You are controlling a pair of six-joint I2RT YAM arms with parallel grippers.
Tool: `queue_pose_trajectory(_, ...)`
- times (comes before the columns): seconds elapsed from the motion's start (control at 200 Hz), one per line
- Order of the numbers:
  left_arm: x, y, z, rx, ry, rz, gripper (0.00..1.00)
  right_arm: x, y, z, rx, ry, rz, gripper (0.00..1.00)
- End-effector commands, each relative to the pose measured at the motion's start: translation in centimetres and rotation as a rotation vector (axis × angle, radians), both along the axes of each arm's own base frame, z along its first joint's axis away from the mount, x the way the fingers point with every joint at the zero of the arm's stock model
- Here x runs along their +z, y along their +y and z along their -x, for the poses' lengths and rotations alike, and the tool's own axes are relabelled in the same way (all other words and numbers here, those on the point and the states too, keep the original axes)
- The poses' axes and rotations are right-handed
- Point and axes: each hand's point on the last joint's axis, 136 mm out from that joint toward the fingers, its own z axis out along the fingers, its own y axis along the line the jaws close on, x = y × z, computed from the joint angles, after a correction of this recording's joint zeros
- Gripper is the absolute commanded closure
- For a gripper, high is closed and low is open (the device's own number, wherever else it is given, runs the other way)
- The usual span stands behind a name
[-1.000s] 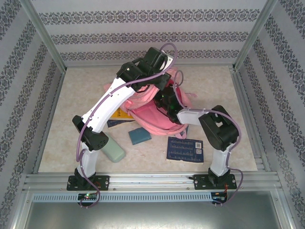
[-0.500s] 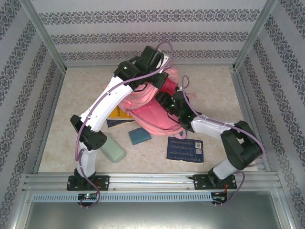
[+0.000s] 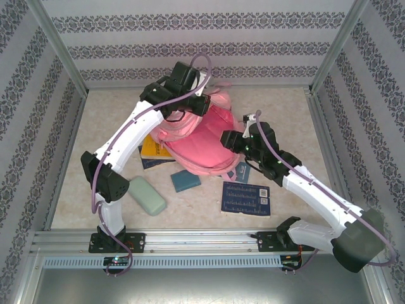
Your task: Pack books, pencil case, and school supplies into a backpack
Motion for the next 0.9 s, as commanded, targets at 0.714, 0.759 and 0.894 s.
queue_pose_trajectory(0.714, -6.2, -0.7, -0.4, -0.029, 0.255, 0.406, 0.98, -7.7, 20.2, 13.6, 0.801, -0.007, 0.463, 0.02)
queue_pose_trajectory(0.759, -6.1, -0.6, -0.5, -0.021, 0.264, 0.429, 0.98, -8.0, 21.0, 14.0, 0.808, 0.009, 0.452, 0.02)
queue_pose_trajectory(0.894, -5.9, -0.1, -1.0, -0.005, 0.293, 0.492, 0.98, -9.3, 23.4, 15.4, 0.824, 0.021, 0.476, 0.02)
